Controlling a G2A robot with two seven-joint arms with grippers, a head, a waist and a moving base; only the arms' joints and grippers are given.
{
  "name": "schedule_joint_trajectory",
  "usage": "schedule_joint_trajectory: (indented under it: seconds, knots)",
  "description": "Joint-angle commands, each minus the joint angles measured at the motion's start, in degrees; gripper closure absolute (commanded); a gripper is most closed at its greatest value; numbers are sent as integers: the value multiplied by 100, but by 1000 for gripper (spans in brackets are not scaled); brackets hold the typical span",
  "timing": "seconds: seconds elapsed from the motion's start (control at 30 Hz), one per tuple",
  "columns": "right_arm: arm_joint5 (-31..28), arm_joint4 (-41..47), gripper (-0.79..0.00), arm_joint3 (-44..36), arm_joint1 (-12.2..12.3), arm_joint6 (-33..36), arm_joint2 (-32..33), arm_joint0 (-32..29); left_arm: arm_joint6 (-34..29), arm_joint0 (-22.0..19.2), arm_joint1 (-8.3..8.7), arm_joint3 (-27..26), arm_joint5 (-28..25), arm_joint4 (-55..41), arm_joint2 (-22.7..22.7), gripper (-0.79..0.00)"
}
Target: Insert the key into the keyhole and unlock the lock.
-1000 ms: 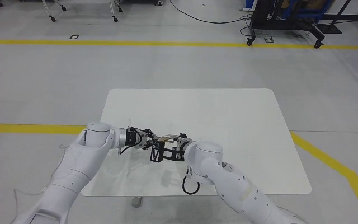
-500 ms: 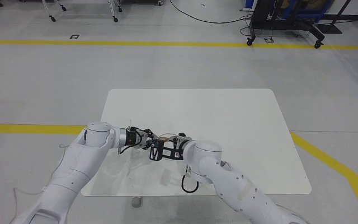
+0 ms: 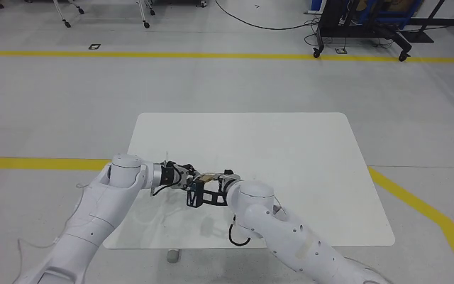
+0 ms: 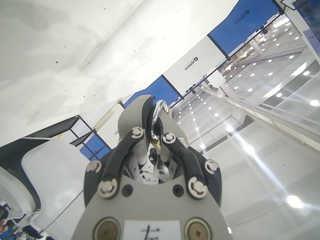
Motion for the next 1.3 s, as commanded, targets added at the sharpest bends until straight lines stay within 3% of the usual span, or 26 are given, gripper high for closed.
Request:
schedule_joint_trajectory:
  seconds: [0.0,1.27]
  knots:
    - [21,-30,0,5,-16,73,-37,25,-3,1,5,-4,-6,2,-2,0]
    - [268,-228,0,418,-334,545,-556,403,127,17,43,-85,85,-122,33,0]
